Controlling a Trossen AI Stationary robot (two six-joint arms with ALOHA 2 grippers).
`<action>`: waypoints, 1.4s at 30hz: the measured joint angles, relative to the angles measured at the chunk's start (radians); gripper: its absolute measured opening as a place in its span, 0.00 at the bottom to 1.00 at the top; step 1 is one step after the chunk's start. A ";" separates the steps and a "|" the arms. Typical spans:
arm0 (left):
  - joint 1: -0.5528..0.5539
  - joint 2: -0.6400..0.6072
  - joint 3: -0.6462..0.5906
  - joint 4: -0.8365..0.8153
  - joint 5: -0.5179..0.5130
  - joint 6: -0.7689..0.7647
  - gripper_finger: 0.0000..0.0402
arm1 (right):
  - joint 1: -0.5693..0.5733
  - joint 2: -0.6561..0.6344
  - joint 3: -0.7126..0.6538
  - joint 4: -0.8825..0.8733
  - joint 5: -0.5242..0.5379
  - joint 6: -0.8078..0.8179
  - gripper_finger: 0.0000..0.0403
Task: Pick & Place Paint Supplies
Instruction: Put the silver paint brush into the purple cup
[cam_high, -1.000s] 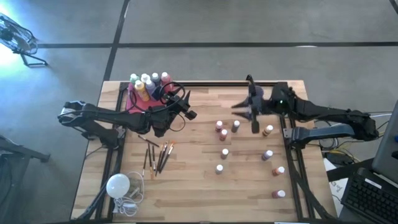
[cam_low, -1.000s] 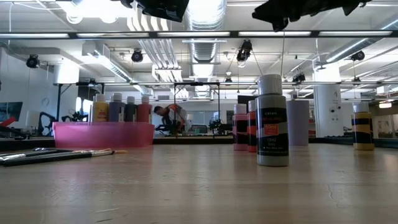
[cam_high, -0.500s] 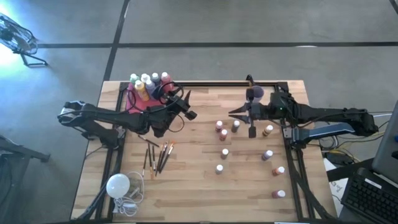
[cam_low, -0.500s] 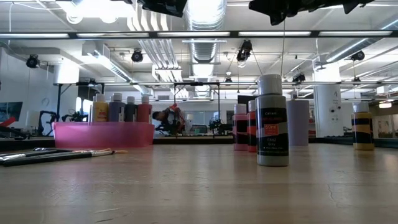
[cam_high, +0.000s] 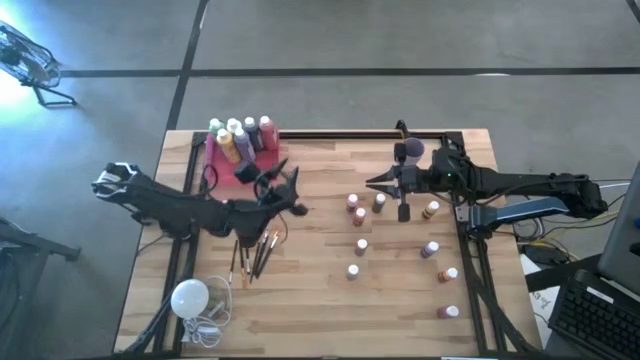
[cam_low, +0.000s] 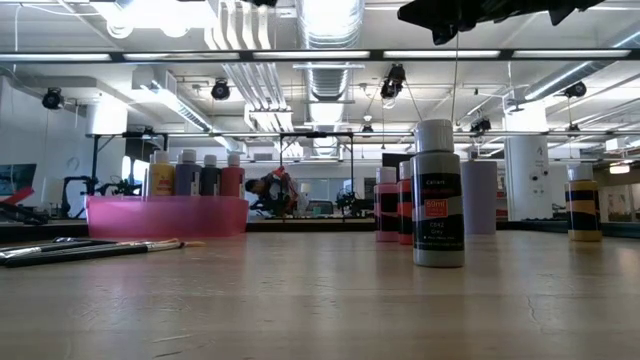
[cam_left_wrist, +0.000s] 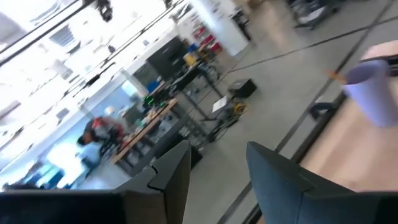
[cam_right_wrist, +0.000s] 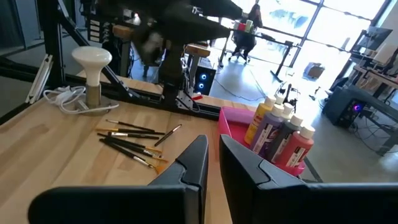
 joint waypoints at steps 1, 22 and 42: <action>-0.026 -0.001 -0.001 -0.016 -0.004 0.000 0.41 | 0.000 0.000 -0.001 0.000 0.000 0.000 0.10; -0.208 -0.001 -0.016 -0.109 -0.185 -0.166 0.41 | 0.000 0.000 -0.004 0.000 0.000 0.006 0.03; 0.047 0.005 -0.017 -1.009 0.488 -1.158 0.35 | 0.000 0.000 -0.007 0.000 -0.001 0.017 0.02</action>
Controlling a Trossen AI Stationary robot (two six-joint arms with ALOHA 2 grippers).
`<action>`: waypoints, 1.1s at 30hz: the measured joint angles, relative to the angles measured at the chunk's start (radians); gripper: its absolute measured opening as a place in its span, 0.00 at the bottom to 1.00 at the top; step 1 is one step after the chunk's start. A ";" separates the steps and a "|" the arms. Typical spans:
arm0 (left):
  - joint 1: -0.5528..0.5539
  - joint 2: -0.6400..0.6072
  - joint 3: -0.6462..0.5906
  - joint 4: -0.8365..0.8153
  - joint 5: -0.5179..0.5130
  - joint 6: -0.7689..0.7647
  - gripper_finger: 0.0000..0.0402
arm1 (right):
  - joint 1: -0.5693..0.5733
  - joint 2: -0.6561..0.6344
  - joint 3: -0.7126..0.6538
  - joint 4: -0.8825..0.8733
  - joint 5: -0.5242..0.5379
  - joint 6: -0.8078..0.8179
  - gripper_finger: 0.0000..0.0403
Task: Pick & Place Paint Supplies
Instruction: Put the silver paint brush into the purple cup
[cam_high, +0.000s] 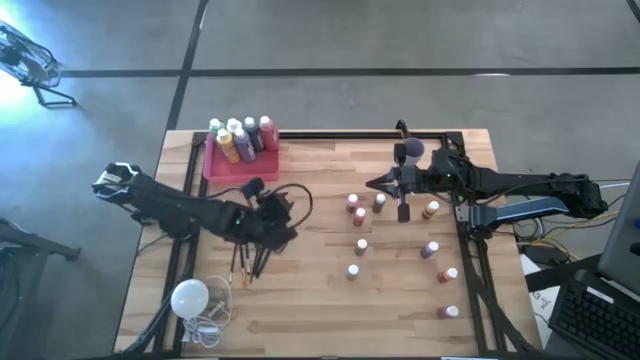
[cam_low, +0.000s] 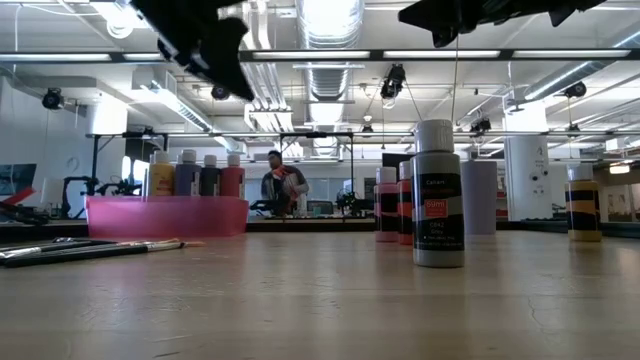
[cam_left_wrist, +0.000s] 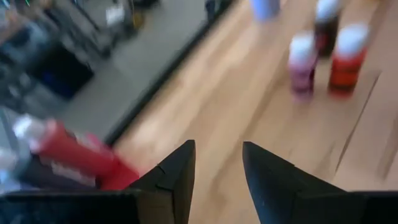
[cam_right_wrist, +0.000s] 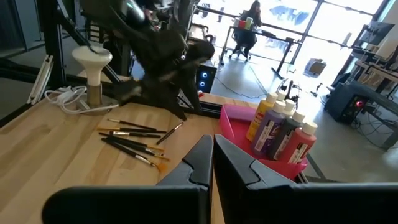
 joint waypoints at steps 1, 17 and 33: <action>0.019 0.000 0.000 -0.039 0.042 -0.018 0.35 | 0.000 0.000 -0.001 0.000 0.000 0.000 0.02; 0.133 -0.021 0.027 -0.718 0.313 -0.202 0.34 | 0.000 0.000 -0.003 0.000 0.000 -0.006 0.02; 0.132 -0.020 -0.118 -0.468 0.569 0.250 0.34 | 0.000 0.000 -0.003 0.000 0.000 -0.007 0.02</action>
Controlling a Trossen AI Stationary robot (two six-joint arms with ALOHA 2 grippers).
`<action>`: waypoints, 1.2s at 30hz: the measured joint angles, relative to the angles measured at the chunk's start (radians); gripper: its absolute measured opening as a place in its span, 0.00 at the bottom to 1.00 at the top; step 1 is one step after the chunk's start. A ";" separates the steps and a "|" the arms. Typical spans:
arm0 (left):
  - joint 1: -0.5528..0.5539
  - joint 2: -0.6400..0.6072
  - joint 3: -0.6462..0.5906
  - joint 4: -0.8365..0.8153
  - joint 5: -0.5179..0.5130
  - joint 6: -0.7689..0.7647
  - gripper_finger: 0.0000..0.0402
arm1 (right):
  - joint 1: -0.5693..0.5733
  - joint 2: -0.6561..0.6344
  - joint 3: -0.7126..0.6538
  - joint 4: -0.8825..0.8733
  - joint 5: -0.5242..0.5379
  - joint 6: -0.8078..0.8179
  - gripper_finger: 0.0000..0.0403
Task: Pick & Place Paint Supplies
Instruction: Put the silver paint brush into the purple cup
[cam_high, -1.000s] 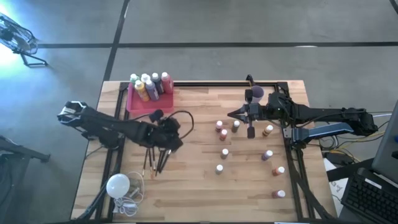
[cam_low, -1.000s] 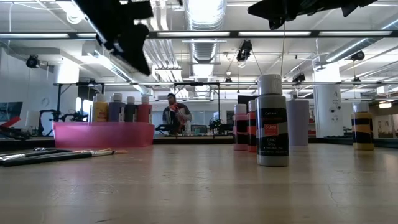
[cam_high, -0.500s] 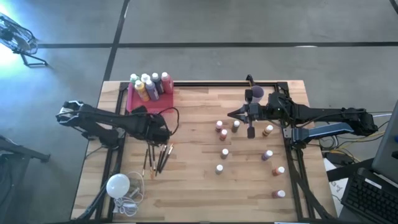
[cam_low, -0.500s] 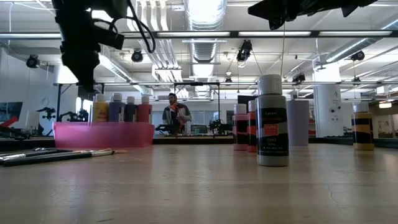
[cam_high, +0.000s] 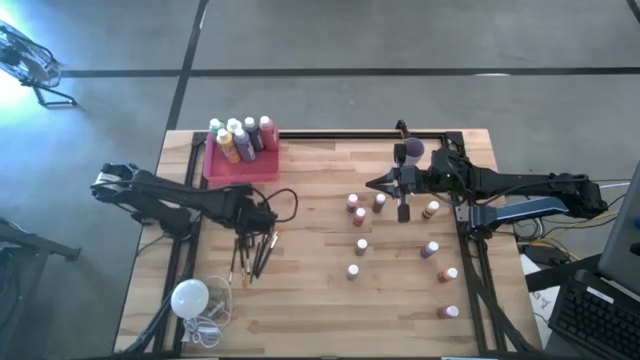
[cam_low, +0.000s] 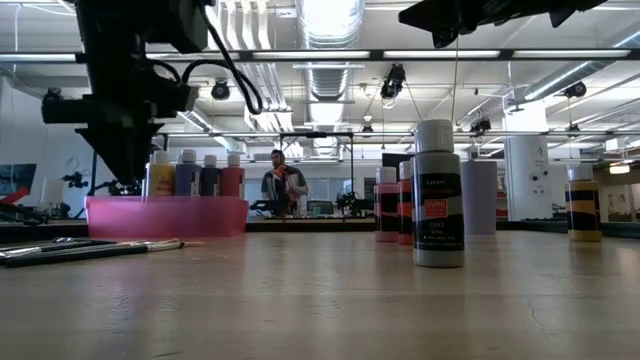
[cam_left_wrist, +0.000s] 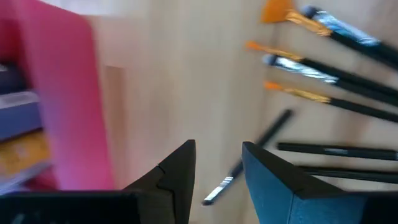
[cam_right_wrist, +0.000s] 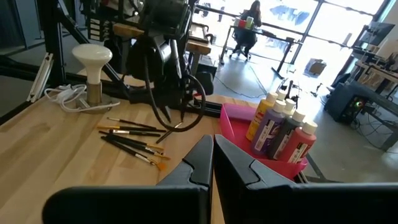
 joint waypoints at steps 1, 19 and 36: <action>0.000 0.000 0.000 0.004 0.021 -0.015 0.34 | 0.000 0.000 0.000 0.000 0.000 0.000 0.02; 0.020 0.000 -0.149 -0.110 0.104 -0.013 0.34 | 0.000 0.000 -0.003 0.009 0.000 0.002 0.02; 0.165 0.011 -0.186 0.011 0.197 0.040 0.34 | 0.000 0.000 -0.008 0.029 -0.002 0.004 0.02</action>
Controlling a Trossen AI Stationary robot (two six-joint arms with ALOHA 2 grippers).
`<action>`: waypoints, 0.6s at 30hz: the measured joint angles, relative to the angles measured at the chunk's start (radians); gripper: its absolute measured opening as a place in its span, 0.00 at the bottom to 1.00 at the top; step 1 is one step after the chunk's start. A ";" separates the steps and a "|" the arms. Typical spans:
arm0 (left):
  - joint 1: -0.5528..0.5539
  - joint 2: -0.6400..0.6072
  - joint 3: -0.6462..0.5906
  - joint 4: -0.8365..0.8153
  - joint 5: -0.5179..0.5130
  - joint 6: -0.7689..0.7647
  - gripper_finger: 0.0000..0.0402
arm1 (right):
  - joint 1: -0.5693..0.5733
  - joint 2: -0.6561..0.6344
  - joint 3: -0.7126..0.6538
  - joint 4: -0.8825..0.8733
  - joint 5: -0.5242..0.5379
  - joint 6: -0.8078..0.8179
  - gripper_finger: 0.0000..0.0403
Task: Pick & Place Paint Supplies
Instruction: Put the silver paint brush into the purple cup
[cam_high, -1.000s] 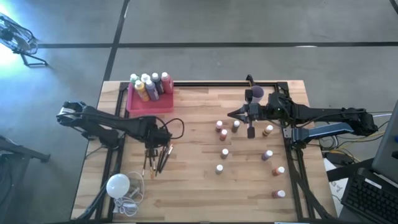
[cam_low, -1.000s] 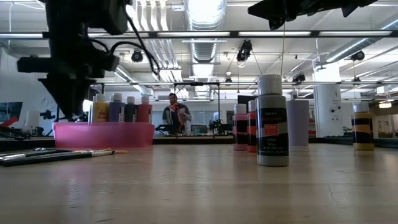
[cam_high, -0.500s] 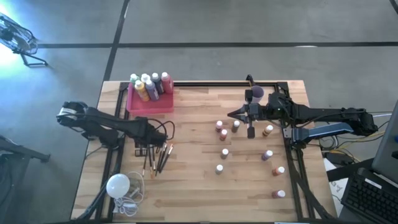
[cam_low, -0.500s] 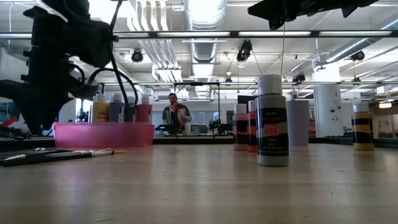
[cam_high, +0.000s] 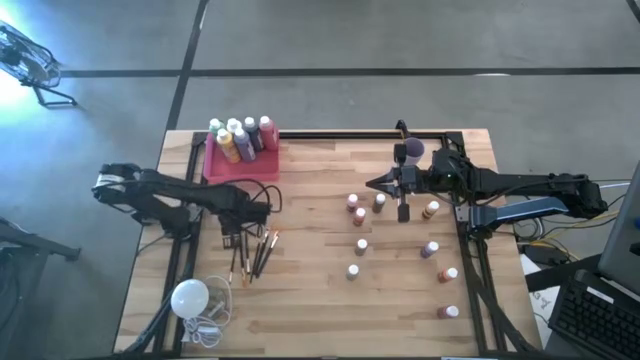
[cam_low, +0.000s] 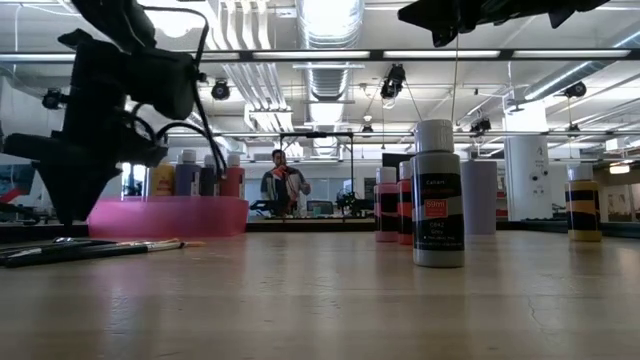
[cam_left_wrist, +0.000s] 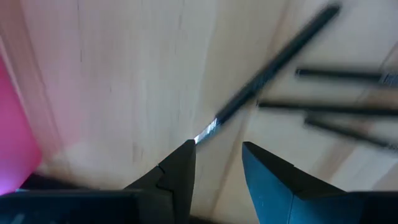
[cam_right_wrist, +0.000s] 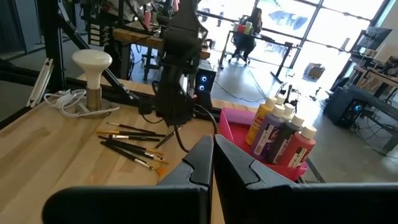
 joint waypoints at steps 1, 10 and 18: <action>0.008 0.002 0.001 0.006 0.003 0.000 0.34 | 0.000 0.000 0.000 0.000 0.000 0.000 0.02; 0.061 0.061 -0.005 0.009 0.018 -0.001 0.34 | 0.000 0.000 0.000 0.000 0.000 0.000 0.02; 0.063 0.187 -0.004 0.010 0.017 -0.002 0.34 | 0.000 0.000 0.000 -0.001 0.000 0.000 0.02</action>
